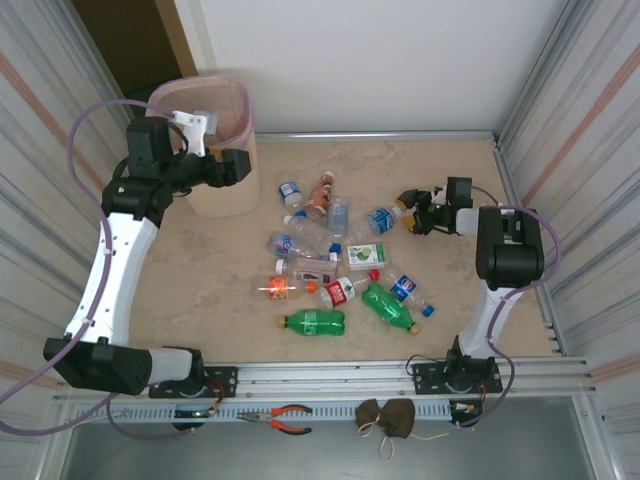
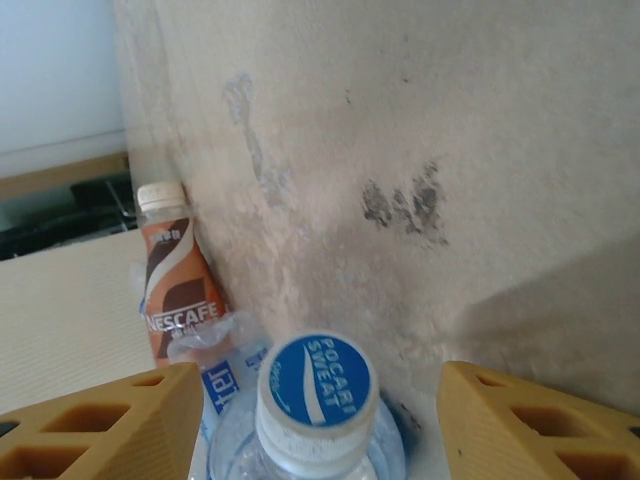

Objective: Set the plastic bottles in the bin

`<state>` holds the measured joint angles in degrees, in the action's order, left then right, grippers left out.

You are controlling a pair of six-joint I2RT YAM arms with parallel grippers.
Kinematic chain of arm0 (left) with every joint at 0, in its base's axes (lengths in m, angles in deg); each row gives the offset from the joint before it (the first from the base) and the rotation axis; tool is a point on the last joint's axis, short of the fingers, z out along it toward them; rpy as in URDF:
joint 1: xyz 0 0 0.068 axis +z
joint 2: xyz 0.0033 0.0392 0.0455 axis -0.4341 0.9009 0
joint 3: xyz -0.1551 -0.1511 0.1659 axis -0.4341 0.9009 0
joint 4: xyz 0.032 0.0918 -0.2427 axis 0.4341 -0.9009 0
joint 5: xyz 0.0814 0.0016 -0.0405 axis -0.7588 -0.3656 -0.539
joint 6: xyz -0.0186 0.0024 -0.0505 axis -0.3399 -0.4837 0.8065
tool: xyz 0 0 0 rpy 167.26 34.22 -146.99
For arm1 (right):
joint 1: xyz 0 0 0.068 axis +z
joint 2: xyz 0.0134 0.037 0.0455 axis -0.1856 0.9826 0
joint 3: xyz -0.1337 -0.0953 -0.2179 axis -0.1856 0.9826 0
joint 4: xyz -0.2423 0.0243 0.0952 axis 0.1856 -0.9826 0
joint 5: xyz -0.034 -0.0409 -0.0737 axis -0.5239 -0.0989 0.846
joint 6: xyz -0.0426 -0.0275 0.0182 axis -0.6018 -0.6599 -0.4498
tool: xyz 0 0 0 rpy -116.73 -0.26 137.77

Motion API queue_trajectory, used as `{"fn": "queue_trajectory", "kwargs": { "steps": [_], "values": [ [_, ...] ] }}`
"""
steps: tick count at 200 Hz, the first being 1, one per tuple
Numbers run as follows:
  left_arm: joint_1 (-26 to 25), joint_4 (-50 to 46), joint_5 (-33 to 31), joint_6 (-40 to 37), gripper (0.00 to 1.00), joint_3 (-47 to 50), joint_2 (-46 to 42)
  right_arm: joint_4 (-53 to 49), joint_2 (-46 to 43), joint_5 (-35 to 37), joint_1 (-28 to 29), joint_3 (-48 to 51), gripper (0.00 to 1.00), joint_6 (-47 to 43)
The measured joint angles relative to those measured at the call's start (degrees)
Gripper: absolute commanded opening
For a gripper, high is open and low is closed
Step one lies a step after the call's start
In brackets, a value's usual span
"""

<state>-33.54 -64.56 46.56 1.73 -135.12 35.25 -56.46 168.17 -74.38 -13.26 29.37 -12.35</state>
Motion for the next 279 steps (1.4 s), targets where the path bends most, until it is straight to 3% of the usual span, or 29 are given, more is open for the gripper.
{"fn": "queue_trajectory", "kwargs": {
  "steps": [77,147,279],
  "values": [
    [-0.68,0.00,-0.92,0.00,0.77,0.00,-0.66,2.58,1.62,-0.35,1.31,-1.27,0.48,2.03],
    [-0.68,-0.02,-0.96,0.02,0.77,0.42,-1.20,4.72,3.43,-0.63,1.31,-1.27,0.47,3.56],
    [-0.68,0.20,-1.31,0.04,0.77,1.03,-2.16,6.99,3.91,-0.52,1.14,-0.37,0.26,5.35]
  ]
}}
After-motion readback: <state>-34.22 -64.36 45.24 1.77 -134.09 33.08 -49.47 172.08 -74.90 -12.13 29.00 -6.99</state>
